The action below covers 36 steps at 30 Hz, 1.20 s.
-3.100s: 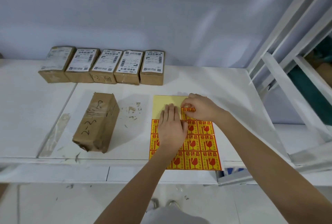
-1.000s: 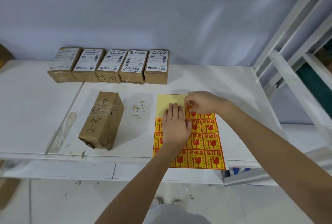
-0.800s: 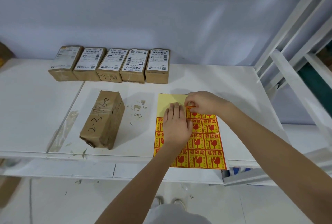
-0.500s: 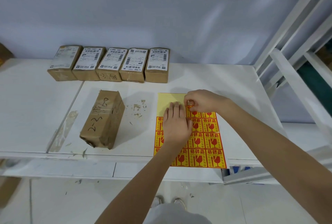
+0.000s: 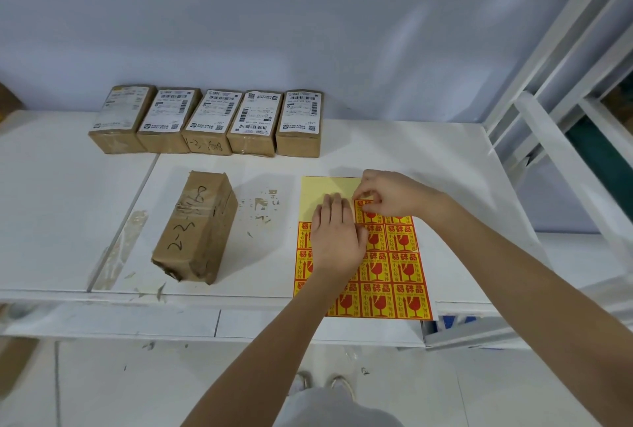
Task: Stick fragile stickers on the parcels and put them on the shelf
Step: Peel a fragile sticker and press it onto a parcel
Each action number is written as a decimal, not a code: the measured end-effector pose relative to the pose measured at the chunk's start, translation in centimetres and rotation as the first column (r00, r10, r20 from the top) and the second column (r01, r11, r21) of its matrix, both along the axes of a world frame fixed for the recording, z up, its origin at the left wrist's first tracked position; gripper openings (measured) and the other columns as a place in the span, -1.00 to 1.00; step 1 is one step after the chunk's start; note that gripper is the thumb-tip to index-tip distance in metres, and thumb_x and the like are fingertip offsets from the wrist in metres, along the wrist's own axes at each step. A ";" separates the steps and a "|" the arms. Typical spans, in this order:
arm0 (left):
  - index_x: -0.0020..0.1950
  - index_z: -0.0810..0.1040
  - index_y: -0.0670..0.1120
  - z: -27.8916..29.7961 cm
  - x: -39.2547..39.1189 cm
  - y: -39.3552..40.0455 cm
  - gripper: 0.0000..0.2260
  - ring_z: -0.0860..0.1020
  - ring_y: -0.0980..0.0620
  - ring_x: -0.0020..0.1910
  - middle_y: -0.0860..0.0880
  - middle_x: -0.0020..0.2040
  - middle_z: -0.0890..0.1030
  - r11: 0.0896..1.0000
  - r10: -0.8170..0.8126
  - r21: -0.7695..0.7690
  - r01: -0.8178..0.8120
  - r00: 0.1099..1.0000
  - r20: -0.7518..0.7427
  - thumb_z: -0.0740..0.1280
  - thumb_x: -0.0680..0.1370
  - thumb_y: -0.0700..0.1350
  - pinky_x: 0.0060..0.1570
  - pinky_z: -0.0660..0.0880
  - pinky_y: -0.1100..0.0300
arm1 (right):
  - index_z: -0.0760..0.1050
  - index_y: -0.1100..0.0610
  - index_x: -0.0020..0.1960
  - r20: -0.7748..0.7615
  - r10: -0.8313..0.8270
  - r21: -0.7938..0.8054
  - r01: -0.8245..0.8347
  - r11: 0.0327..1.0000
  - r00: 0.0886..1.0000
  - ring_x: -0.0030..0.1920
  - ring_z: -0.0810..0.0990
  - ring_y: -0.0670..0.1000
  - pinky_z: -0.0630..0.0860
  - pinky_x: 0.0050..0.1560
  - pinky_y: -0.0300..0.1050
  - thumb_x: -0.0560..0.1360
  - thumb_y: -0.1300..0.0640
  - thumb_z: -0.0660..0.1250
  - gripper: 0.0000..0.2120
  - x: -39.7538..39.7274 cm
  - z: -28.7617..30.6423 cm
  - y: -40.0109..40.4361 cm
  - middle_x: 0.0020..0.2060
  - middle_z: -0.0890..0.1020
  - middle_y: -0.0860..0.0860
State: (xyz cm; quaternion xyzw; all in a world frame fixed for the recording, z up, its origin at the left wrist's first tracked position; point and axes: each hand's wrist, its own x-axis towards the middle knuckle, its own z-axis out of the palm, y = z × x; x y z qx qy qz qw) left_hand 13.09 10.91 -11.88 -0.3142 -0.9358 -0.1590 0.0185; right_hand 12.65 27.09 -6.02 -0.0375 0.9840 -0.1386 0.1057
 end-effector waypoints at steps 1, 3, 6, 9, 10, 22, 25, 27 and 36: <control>0.34 0.43 -0.23 0.0 0.0 0.0 -0.43 0.37 -0.17 0.38 -0.19 0.34 0.46 1.000 0.000 -0.003 0.000 1.000 0.002 -0.08 0.53 0.06 0.38 0.24 -0.06 | 0.55 0.06 0.20 -0.008 0.002 -0.001 -0.002 1.000 1.000 -0.15 0.42 -0.14 0.38 -0.09 -0.26 0.50 0.08 0.35 -0.72 0.1 -0.1 0.1 0.01 0.49 0.01; 0.34 0.44 -0.24 0.0 -0.1 0.0 -0.43 0.37 -0.17 0.38 -0.20 0.33 0.47 1.000 0.003 -0.011 -0.003 1.000 0.006 -0.08 0.53 0.06 0.37 0.26 -0.07 | 0.56 0.06 0.16 -0.024 0.000 -0.004 0.000 1.000 1.000 -0.14 0.45 -0.13 0.37 -0.11 -0.28 0.50 0.08 0.35 -0.75 0.2 -0.2 0.2 -0.01 0.49 -0.01; 0.33 0.45 -0.23 0.0 -0.1 -0.1 -0.43 0.38 -0.17 0.37 -0.20 0.33 0.47 1.000 0.006 -0.010 -0.006 1.000 0.008 -0.08 0.53 0.05 0.37 0.27 -0.06 | 0.59 0.07 0.04 -0.105 -0.007 -0.020 0.004 1.000 0.994 -0.06 0.52 -0.06 0.41 -0.10 -0.26 0.49 0.08 0.37 -0.85 0.5 -0.4 0.2 -0.04 0.52 -0.02; 0.36 0.41 -0.23 0.0 0.0 0.0 -0.42 0.34 -0.16 0.40 -0.19 0.36 0.44 1.000 -0.005 -0.009 0.005 1.000 0.007 -0.11 0.53 0.05 0.39 0.22 -0.05 | 0.60 0.07 -0.05 -0.214 0.032 0.026 -0.027 0.999 0.976 -0.04 0.50 -0.04 0.39 -0.14 -0.24 0.48 0.09 0.37 -0.91 0.8 -0.7 0.3 -0.08 0.55 -0.03; 0.37 0.41 -0.23 0.0 0.0 0.0 -0.41 0.33 -0.16 0.41 -0.19 0.37 0.43 1.000 -0.005 -0.012 0.005 1.000 0.008 -0.12 0.53 0.05 0.39 0.22 -0.05 | 0.60 0.08 -0.07 -0.252 0.058 0.054 -0.046 0.997 0.966 -0.06 0.50 -0.03 0.39 -0.15 -0.22 0.47 0.09 0.38 -0.92 1.0 -0.8 0.3 -0.10 0.55 -0.02; 0.43 0.31 -0.22 0.1 0.0 -0.1 -0.34 0.23 -0.14 0.47 -0.17 0.43 0.34 0.999 -0.018 -0.034 0.018 1.000 0.009 -0.21 0.51 0.09 0.44 0.11 -0.02 | 0.59 0.12 -0.15 -0.594 0.131 0.151 -0.050 0.987 0.793 -0.10 0.57 0.03 0.50 -0.17 -0.13 0.51 0.04 0.25 -0.79 6.7 -2.5 0.7 -0.11 0.60 0.03; 0.39 0.37 -0.25 0.2 0.0 -0.2 -0.38 0.31 -0.16 0.42 -0.19 0.38 0.41 1.000 -0.003 -0.017 0.003 1.000 -0.015 -0.16 0.52 0.07 0.41 0.20 -0.04 | 0.60 0.15 -0.12 -0.610 -0.082 -0.072 0.048 0.996 0.788 -0.09 0.57 -0.01 0.56 -0.19 -0.12 0.50 0.06 0.28 -0.81 8.0 -3.4 0.2 -0.09 0.58 0.02; 0.39 0.36 -0.25 0.3 0.1 -0.1 -0.36 0.30 -0.16 0.43 -0.19 0.39 0.41 1.000 -0.006 -0.012 0.006 1.000 -0.012 -0.18 0.52 0.08 0.41 0.19 -0.03 | 0.59 0.17 -0.09 -0.590 -0.244 -0.233 0.126 0.964 0.770 -0.07 0.56 -0.05 0.58 -0.17 -0.08 0.48 0.11 0.34 -0.87 8.5 -4.0 0.1 -0.06 0.57 0.00; 0.49 0.19 -0.21 0.1 0.0 -0.1 -0.49 0.12 -0.11 0.50 -0.15 0.49 0.24 0.998 -0.027 -0.049 0.027 1.000 0.001 0.03 0.62 0.04 0.47 0.01 0.02 | 0.58 0.24 -0.07 -0.473 -0.407 -0.506 0.137 0.851 0.782 0.03 0.55 -0.10 0.60 -0.04 -0.10 0.48 0.15 0.34 -0.84 10.2 -4.0 0.8 -0.03 0.53 0.04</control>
